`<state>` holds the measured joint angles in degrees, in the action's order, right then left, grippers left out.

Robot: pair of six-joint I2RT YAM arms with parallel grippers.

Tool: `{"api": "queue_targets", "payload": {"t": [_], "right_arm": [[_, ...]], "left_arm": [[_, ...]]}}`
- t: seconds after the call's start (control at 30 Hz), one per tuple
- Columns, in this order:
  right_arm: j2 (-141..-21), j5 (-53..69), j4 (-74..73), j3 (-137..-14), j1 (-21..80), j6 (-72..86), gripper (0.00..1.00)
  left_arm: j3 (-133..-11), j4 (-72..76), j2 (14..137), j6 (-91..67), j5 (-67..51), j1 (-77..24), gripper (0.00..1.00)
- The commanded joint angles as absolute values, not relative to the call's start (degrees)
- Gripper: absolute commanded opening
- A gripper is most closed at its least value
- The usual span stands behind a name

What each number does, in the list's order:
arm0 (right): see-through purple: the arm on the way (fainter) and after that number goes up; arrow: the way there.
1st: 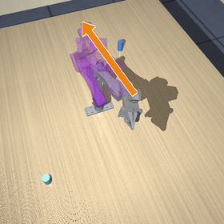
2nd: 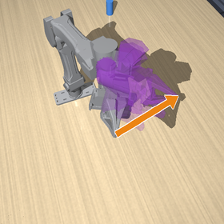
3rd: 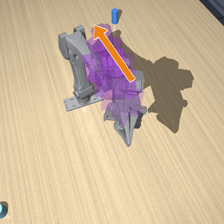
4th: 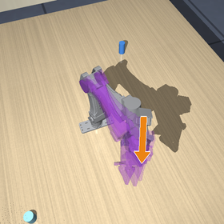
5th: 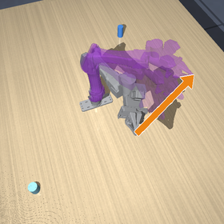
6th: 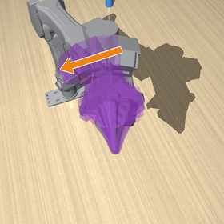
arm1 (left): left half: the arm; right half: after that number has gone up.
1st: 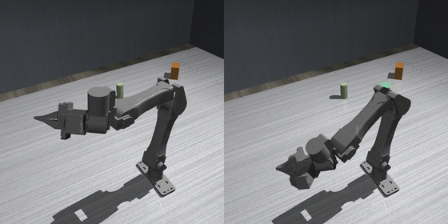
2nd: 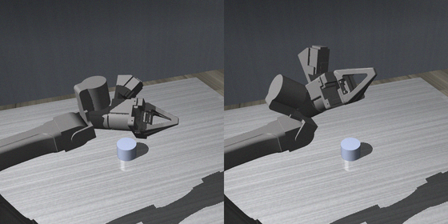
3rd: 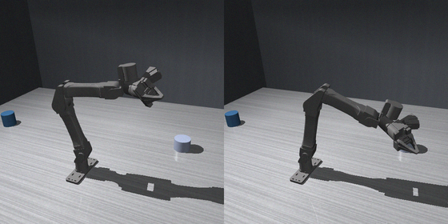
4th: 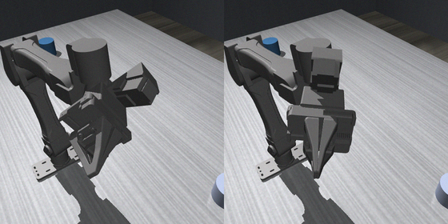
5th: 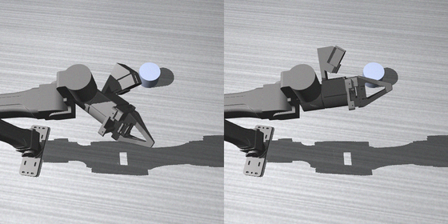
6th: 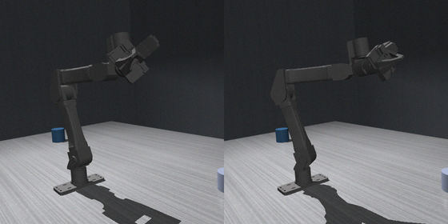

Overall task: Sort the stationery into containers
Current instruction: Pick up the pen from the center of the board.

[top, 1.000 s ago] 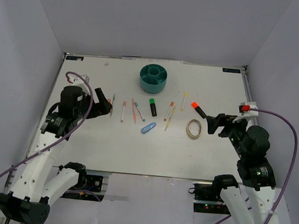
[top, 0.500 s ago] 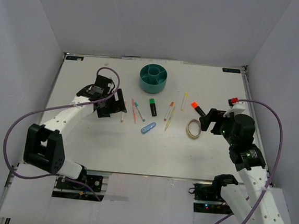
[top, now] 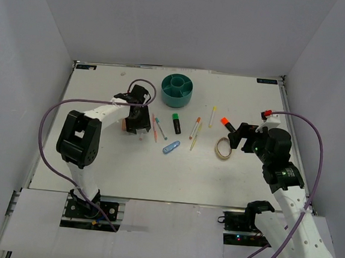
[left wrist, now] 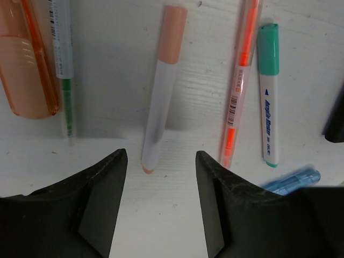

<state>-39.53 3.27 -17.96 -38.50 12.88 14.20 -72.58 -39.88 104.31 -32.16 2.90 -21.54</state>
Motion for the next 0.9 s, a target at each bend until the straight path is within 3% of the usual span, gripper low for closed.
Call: {"api": "queue_targets", "payload": {"t": [0.0,0.37,0.6,0.7,0.87], "right_arm": [[-39.55,3.52,-15.21,-38.41,13.18,14.24,0.9],[-40.08,4.48,-14.85,-38.32,13.18,14.24,0.9],[-39.29,4.48,-14.76,-37.79,13.18,14.33,0.9],[-39.11,4.39,-14.85,-37.88,13.18,14.24,0.9],[-38.67,5.01,-15.12,-38.93,13.18,13.36,0.9]], "left_arm": [[-75.93,-40.69,105.11,-31.11,4.84,-21.53,0.64],[-76.29,-42.36,109.86,-30.76,6.68,-22.5,0.57],[-75.85,-42.36,110.83,-31.03,7.21,-23.99,0.45],[-75.67,-42.45,111.18,-31.2,7.03,-24.52,0.34],[-75.94,-42.36,109.69,-31.2,7.03,-25.14,0.06]]}}
